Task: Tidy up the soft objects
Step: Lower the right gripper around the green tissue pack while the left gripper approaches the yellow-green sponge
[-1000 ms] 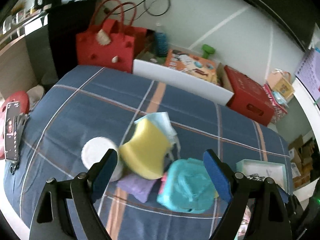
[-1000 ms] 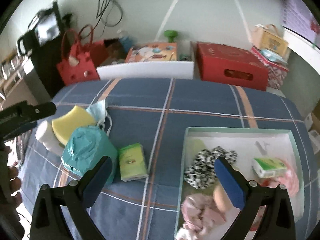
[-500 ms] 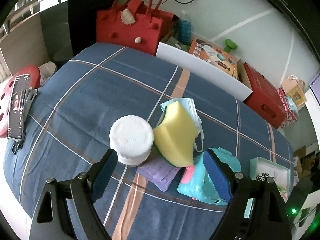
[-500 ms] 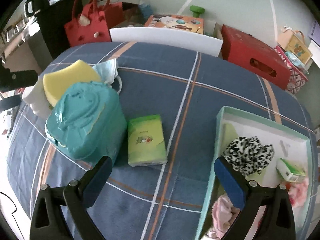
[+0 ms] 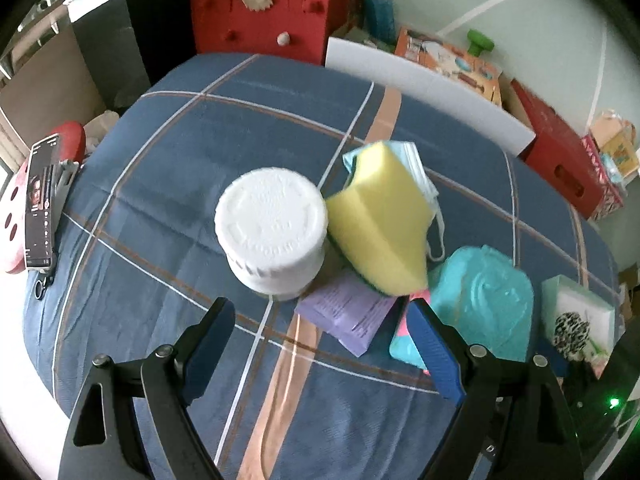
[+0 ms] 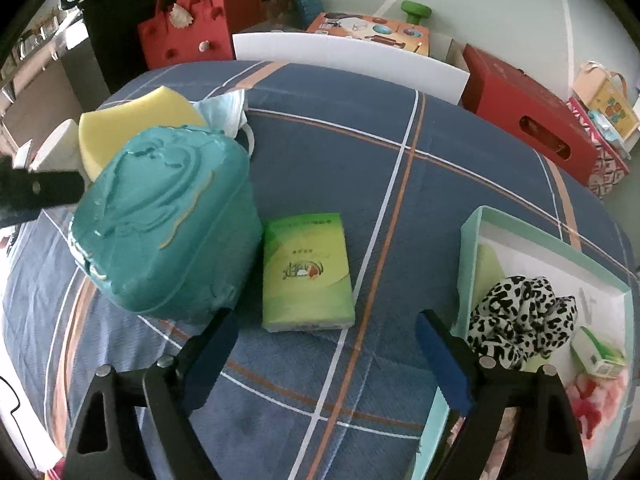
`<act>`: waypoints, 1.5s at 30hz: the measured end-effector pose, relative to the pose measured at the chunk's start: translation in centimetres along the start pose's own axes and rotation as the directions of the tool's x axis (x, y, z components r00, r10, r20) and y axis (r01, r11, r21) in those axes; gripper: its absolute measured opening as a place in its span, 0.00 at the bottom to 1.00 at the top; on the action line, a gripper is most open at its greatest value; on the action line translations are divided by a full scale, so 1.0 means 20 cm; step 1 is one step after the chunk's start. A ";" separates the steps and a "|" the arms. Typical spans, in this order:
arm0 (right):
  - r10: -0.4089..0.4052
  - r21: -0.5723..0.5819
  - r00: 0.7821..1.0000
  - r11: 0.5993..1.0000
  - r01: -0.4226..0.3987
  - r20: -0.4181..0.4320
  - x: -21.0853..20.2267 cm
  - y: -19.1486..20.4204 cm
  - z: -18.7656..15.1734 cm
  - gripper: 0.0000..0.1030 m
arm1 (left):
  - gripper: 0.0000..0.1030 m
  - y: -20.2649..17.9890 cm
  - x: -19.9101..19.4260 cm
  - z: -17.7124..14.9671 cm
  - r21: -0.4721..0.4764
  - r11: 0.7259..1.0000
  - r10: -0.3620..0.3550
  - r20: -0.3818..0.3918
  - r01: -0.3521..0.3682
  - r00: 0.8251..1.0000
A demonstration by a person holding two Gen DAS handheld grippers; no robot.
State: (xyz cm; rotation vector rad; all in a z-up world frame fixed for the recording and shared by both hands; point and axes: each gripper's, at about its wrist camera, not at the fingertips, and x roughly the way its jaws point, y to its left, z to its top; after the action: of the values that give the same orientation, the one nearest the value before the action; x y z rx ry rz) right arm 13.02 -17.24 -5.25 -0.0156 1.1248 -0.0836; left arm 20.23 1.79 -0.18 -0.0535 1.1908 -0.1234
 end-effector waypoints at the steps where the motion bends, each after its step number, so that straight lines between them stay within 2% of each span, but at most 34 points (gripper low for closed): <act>1: 0.003 0.001 1.000 1.000 -0.003 -0.001 0.01 0.00 0.00 0.86 | 0.85 0.00 0.01 0.00 0.003 1.000 0.000 -0.005 0.000 1.000; 4: 0.006 -0.006 1.000 1.000 -0.006 -0.005 0.03 0.00 0.01 0.83 | 0.85 0.00 0.00 0.00 0.000 1.000 -0.007 -0.001 0.007 1.000; 6: 0.006 -0.012 1.000 1.000 -0.006 -0.006 0.04 0.01 0.02 0.76 | 0.85 0.00 -0.01 0.00 -0.009 1.000 -0.005 0.007 0.005 1.000; 10: 0.019 -0.016 1.000 1.000 -0.019 0.000 0.05 0.01 0.03 0.74 | 0.85 0.01 0.01 0.00 -0.022 1.000 -0.004 -0.001 0.004 1.000; 20: 0.045 -0.012 0.999 0.999 -0.046 -0.019 0.08 0.01 0.04 0.51 | 0.85 0.00 0.02 0.01 -0.017 1.000 -0.003 -0.008 0.003 1.000; 29: 0.055 -0.012 0.997 0.998 -0.056 -0.047 0.07 0.00 0.07 0.49 | 0.85 0.00 -0.02 0.02 -0.016 1.000 0.002 0.012 -0.001 1.000; 37: 0.042 0.034 0.999 0.999 -0.041 -0.021 0.01 -0.10 0.12 0.49 | 0.85 -0.02 -0.04 0.03 -0.011 1.000 0.009 0.023 -0.008 1.000; 45: 0.012 0.074 1.000 0.997 -0.014 0.028 -0.10 -0.17 0.12 0.49 | 0.85 0.00 -0.06 0.03 -0.082 0.989 -0.121 0.035 0.123 0.992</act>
State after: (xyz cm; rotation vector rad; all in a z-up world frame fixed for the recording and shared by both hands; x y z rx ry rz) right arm 14.05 -20.56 -2.17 0.0560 1.0933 -0.1134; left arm 20.28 1.85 1.09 -0.2021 1.1625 -0.1792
